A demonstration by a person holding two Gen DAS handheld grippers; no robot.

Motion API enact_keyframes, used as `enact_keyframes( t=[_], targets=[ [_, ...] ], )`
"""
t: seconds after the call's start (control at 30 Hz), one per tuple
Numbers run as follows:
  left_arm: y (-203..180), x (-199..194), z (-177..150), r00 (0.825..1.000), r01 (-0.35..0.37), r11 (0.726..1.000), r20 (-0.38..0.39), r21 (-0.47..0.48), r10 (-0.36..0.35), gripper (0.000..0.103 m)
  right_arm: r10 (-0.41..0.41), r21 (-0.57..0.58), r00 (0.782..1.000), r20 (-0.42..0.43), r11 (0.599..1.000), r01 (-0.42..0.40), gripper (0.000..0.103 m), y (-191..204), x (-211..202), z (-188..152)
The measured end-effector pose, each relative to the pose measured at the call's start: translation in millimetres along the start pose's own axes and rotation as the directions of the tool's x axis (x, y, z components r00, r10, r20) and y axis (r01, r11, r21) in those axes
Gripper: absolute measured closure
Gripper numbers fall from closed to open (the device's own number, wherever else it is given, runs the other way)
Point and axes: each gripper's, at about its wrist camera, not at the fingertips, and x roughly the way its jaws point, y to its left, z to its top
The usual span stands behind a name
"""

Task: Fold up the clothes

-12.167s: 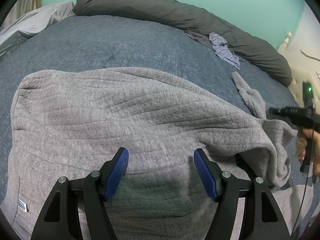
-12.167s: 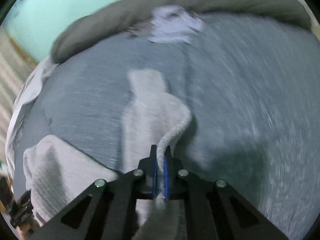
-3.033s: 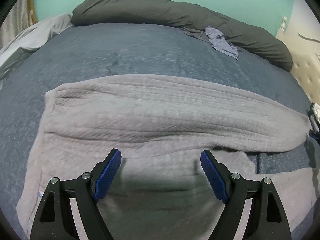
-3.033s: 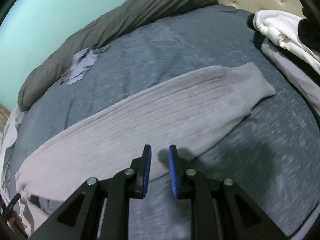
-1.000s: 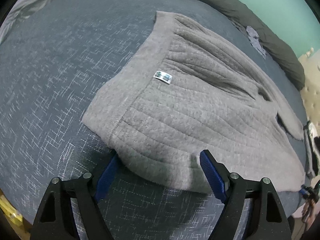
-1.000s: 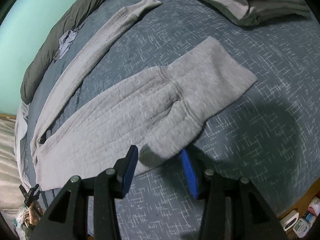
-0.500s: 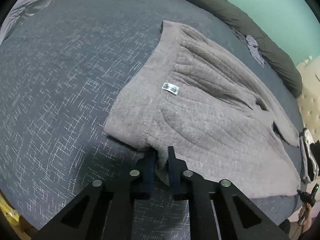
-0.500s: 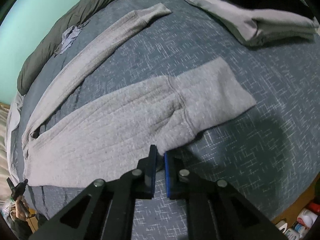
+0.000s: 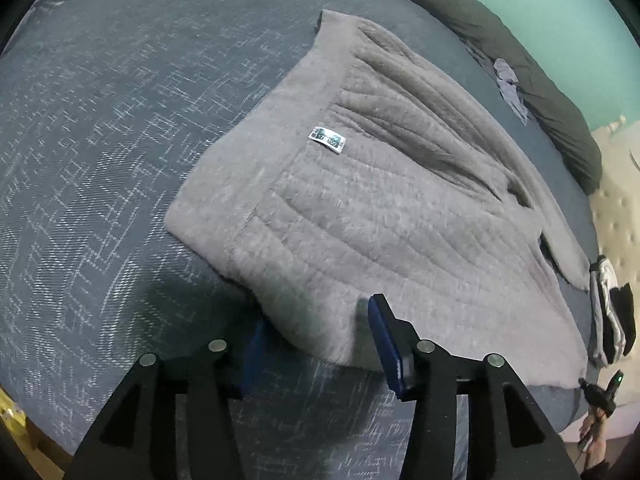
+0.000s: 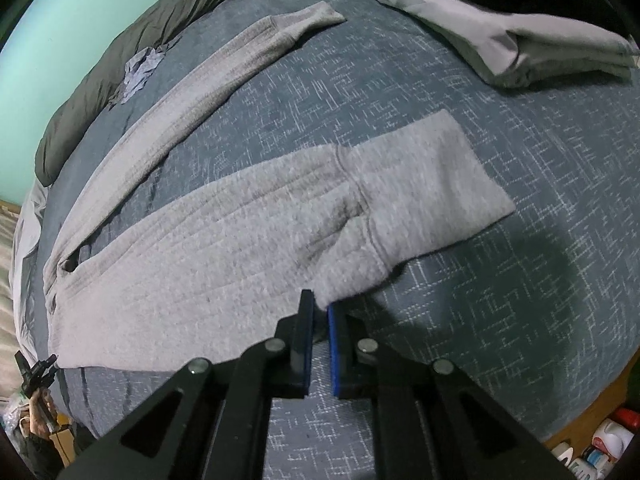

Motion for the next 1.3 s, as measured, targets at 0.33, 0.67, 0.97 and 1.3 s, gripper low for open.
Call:
enact_keyframes(
  t=[0.33,0.67,0.97,1.3],
  targets=[
    [-2.2,9.4,4.7,1.0,0.022,0.997,0.022,-0.073,-0.02,0.043,0.019,-0.004,1.0,0.003,1.0,-0.019,0.097,0.5,-3.2,-0.6],
    [-13.0,9.0,4.0,0.999,0.008,0.998,0.044,-0.054,-0.005,0.041,0.013,-0.001,1.0,-0.002,1.0,-0.013,0.097,1.5,1.1,0.1],
    [-28.4,-12.5,12.2,0.997,-0.02,0.999,0.074,0.041,0.017,0.091,0.019,-0.02,1.0,0.013,1.0,-0.019,0.098,6.1,-14.6,7.8],
    [-22.4,-75.1,17.1,0.995,0.022,0.996,0.097,0.091,-0.031,0.096,0.057,-0.083,0.998,0.037,0.995,-0.054,0.1,11.7,-69.8,14.4]
  ],
)
